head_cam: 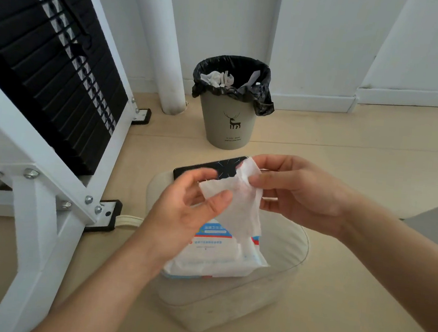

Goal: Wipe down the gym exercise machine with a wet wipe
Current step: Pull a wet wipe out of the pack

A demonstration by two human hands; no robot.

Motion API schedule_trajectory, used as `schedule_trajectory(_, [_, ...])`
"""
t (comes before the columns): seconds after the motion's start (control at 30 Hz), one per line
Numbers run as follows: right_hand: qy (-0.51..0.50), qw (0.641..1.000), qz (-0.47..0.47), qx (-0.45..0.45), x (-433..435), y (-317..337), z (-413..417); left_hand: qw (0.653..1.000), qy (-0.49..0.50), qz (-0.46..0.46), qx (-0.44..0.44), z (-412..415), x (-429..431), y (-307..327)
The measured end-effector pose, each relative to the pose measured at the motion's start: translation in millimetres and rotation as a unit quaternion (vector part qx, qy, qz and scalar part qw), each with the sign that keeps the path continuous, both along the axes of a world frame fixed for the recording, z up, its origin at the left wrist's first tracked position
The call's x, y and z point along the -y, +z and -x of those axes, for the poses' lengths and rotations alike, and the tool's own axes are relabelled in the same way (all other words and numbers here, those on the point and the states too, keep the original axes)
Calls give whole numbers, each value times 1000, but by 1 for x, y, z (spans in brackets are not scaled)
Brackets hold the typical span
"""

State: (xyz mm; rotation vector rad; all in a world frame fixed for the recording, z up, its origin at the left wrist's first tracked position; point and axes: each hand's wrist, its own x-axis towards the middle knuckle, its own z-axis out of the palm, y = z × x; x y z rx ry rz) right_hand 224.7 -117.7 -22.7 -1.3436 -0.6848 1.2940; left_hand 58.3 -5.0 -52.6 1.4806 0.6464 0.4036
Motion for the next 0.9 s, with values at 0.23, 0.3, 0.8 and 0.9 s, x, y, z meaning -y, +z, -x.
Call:
schedule_trajectory(0.23, [-185,981,22,61,5,34,11,973,140,143,111,-22,20,38])
schedule_trajectory(0.3, [-238,970,36,27,10,60,19,974,176,121,79,-20,28,63])
schedule_trajectory(0.8, [-414,908,65,-24,132,383,107,968,150,199,-35,17,137,430])
schedule_trajectory(0.9, [-434,898,66,-35,156,454,113,966,135,217,-31,22,162,500])
